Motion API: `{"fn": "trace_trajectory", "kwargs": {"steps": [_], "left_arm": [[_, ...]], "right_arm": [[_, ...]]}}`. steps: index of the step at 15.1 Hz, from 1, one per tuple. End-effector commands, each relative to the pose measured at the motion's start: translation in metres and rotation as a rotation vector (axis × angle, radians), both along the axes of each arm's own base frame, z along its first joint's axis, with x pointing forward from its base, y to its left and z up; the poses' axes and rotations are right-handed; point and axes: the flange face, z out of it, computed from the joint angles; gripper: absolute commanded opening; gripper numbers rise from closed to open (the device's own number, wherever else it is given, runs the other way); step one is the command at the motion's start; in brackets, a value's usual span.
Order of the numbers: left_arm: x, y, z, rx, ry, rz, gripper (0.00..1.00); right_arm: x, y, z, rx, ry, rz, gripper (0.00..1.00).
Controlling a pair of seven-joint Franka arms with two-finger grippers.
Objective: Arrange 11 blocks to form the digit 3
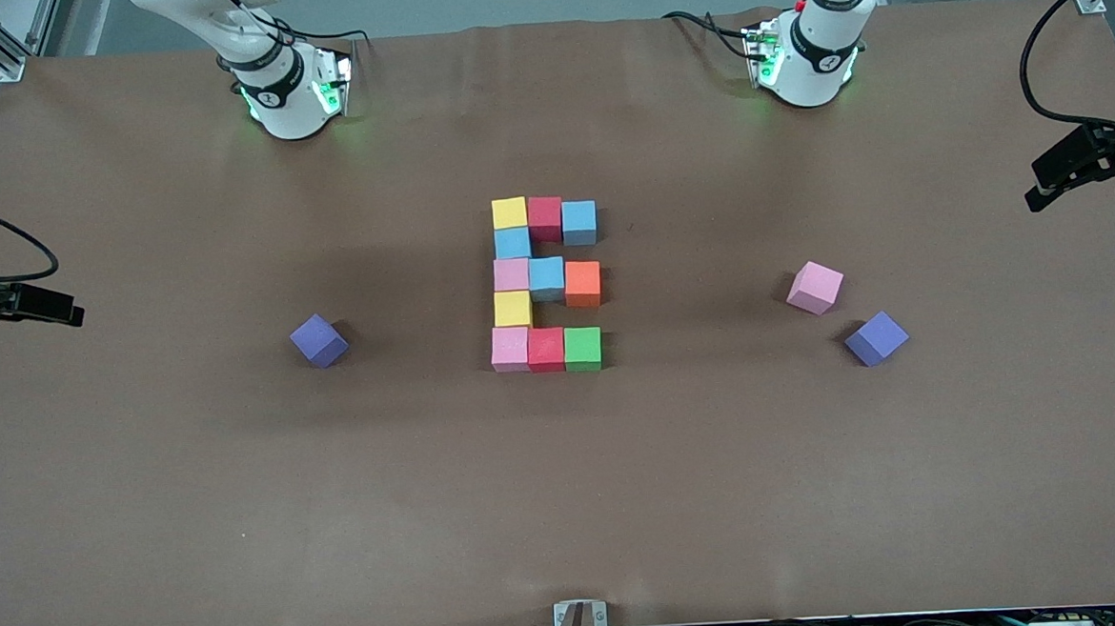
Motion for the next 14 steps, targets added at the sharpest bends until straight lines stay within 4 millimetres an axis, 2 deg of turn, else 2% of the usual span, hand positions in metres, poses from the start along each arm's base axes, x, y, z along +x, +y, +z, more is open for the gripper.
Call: {"fn": "trace_trajectory", "kwargs": {"steps": [1, 2, 3, 7, 12, 14], "left_arm": [[-0.004, -0.003, 0.007, -0.008, -0.011, 0.0, 1.0], [-0.004, -0.003, 0.007, -0.008, -0.011, 0.0, 1.0], [-0.004, -0.003, 0.007, -0.013, -0.01, 0.001, 1.0], [-0.004, -0.003, 0.007, -0.011, -0.01, 0.001, 1.0], [-0.004, -0.003, 0.007, -0.013, -0.01, 0.001, 1.0], [-0.004, -0.003, 0.007, -0.011, -0.01, 0.001, 1.0]], "right_arm": [[-0.006, 0.006, 0.006, 0.01, -0.001, 0.021, 1.0], [-0.009, 0.003, 0.012, 0.023, -0.016, 0.021, 1.0], [-0.017, -0.002, 0.028, 0.026, -0.047, 0.029, 1.0], [-0.036, -0.003, 0.038, 0.03, -0.059, 0.076, 1.0], [-0.075, 0.004, 0.057, 0.027, -0.069, 0.084, 1.0], [-0.092, 0.011, 0.057, 0.03, -0.063, 0.096, 1.0]]}}
